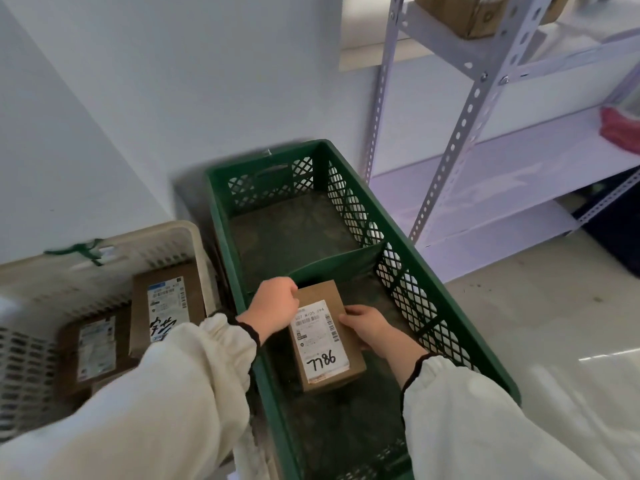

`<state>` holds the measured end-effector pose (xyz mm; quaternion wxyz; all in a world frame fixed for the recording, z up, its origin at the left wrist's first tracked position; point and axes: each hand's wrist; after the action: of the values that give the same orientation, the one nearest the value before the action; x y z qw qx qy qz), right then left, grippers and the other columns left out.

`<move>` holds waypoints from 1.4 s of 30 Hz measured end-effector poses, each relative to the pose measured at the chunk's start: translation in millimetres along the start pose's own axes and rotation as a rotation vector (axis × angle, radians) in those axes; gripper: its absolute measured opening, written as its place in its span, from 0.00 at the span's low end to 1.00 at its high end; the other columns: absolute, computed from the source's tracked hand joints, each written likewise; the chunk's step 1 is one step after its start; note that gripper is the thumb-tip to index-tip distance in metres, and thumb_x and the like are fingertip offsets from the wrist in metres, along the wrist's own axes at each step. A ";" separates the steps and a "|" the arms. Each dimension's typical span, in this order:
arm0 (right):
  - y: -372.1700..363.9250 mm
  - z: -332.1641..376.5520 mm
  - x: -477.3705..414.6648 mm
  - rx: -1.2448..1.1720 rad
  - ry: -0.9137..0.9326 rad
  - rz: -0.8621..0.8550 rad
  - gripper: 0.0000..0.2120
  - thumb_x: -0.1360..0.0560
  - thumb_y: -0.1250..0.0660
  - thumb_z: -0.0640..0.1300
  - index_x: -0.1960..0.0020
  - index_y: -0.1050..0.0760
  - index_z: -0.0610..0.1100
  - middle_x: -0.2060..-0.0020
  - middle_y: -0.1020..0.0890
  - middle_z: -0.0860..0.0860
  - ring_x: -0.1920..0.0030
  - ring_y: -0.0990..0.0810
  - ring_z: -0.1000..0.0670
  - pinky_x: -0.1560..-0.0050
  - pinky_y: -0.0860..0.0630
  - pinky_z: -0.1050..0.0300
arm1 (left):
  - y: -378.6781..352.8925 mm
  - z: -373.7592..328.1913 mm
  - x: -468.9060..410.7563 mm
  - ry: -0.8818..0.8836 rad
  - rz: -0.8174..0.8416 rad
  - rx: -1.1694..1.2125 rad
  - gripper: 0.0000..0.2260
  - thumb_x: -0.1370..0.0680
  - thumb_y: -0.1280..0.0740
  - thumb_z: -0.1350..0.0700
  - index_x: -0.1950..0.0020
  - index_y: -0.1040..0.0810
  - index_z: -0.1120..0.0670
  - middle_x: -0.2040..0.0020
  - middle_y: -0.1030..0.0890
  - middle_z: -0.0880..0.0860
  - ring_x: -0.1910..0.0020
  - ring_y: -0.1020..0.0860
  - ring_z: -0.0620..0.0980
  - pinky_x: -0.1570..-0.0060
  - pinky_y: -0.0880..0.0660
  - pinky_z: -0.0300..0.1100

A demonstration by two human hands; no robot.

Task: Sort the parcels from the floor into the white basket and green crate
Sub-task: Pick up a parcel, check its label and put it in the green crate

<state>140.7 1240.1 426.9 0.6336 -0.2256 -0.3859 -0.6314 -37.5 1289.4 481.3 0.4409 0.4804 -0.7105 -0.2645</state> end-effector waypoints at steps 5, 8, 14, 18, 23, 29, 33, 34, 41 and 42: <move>-33.5 13.3 1.5 -0.004 0.020 0.057 0.18 0.22 0.38 0.45 0.32 0.30 0.49 0.53 0.22 0.53 0.58 0.23 0.53 0.62 0.25 0.57 | 30.6 8.8 -4.8 -0.118 0.143 -0.077 0.15 0.19 0.43 0.62 0.37 0.22 0.55 0.38 0.22 0.55 0.41 0.24 0.53 0.45 0.29 0.39; -41.2 16.7 1.7 0.029 0.043 0.032 0.17 0.21 0.39 0.45 0.32 0.30 0.48 0.53 0.23 0.52 0.60 0.24 0.54 0.65 0.27 0.59 | 32.5 14.1 -5.2 -0.158 0.223 -0.155 0.17 0.19 0.45 0.65 0.33 0.25 0.55 0.34 0.25 0.54 0.36 0.27 0.52 0.38 0.32 0.40; -39.1 14.8 3.5 0.027 0.033 0.022 0.17 0.20 0.40 0.46 0.32 0.30 0.49 0.58 0.23 0.55 0.60 0.23 0.54 0.65 0.27 0.59 | 21.6 10.0 -19.7 -0.156 0.348 -0.218 0.25 0.23 0.46 0.72 0.29 0.31 0.56 0.31 0.27 0.55 0.33 0.28 0.52 0.34 0.31 0.44; -41.4 12.9 3.7 -0.006 0.039 0.025 0.18 0.20 0.40 0.44 0.31 0.30 0.49 0.56 0.22 0.55 0.59 0.22 0.54 0.65 0.25 0.60 | 16.3 12.2 -30.0 -0.147 0.331 -0.239 0.24 0.22 0.45 0.71 0.29 0.31 0.54 0.33 0.26 0.54 0.35 0.27 0.52 0.35 0.30 0.44; -41.1 12.0 9.2 -0.010 0.041 0.025 0.18 0.21 0.40 0.43 0.31 0.31 0.48 0.44 0.21 0.49 0.56 0.22 0.53 0.59 0.24 0.59 | 18.9 14.5 -31.7 -0.150 0.317 -0.178 0.22 0.22 0.46 0.70 0.30 0.29 0.56 0.35 0.24 0.56 0.36 0.26 0.53 0.37 0.30 0.43; -23.5 30.7 27.5 0.078 0.219 -0.098 0.20 0.22 0.38 0.39 0.31 0.31 0.41 0.37 0.24 0.45 0.38 0.26 0.47 0.43 0.32 0.60 | 42.7 20.2 -14.3 -0.158 0.181 0.050 0.16 0.20 0.39 0.60 0.32 0.28 0.55 0.39 0.21 0.56 0.41 0.23 0.52 0.42 0.28 0.41; -27.8 72.7 48.5 0.166 0.335 -0.086 0.22 0.24 0.34 0.41 0.31 0.31 0.42 0.39 0.23 0.44 0.40 0.25 0.47 0.42 0.29 0.59 | 75.3 34.7 14.6 -0.143 0.045 0.164 0.20 0.24 0.31 0.50 0.33 0.28 0.52 0.47 0.20 0.49 0.52 0.22 0.45 0.51 0.29 0.36; -32.4 84.6 54.4 0.188 0.359 -0.070 0.22 0.24 0.33 0.42 0.31 0.31 0.42 0.39 0.23 0.45 0.41 0.24 0.48 0.43 0.28 0.59 | 84.7 40.2 24.1 -0.135 -0.004 0.179 0.21 0.25 0.31 0.50 0.33 0.27 0.52 0.49 0.21 0.48 0.54 0.23 0.44 0.54 0.30 0.35; -121.9 144.2 98.2 0.366 0.504 0.080 0.20 0.24 0.33 0.44 0.33 0.29 0.43 0.44 0.22 0.46 0.47 0.24 0.49 0.47 0.29 0.58 | 135.6 117.9 122.7 0.113 -0.199 0.305 0.19 0.25 0.30 0.48 0.35 0.26 0.50 0.48 0.23 0.46 0.50 0.25 0.44 0.54 0.31 0.35; -142.1 147.7 105.9 0.404 0.537 0.105 0.20 0.24 0.33 0.44 0.34 0.29 0.42 0.46 0.22 0.47 0.48 0.24 0.49 0.47 0.29 0.59 | 139.6 134.4 142.5 0.165 -0.230 0.325 0.20 0.25 0.30 0.48 0.35 0.26 0.50 0.47 0.22 0.46 0.50 0.25 0.44 0.52 0.31 0.35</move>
<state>-37.9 1273.7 568.9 0.7762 0.0592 -0.3104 -0.5456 -239.9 1208.1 582.7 0.3812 0.6430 -0.6459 -0.1549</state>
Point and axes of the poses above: each hand's wrist, its own x-axis away from the middle knuckle, its own y-axis out of the back of the hand, z = x × y
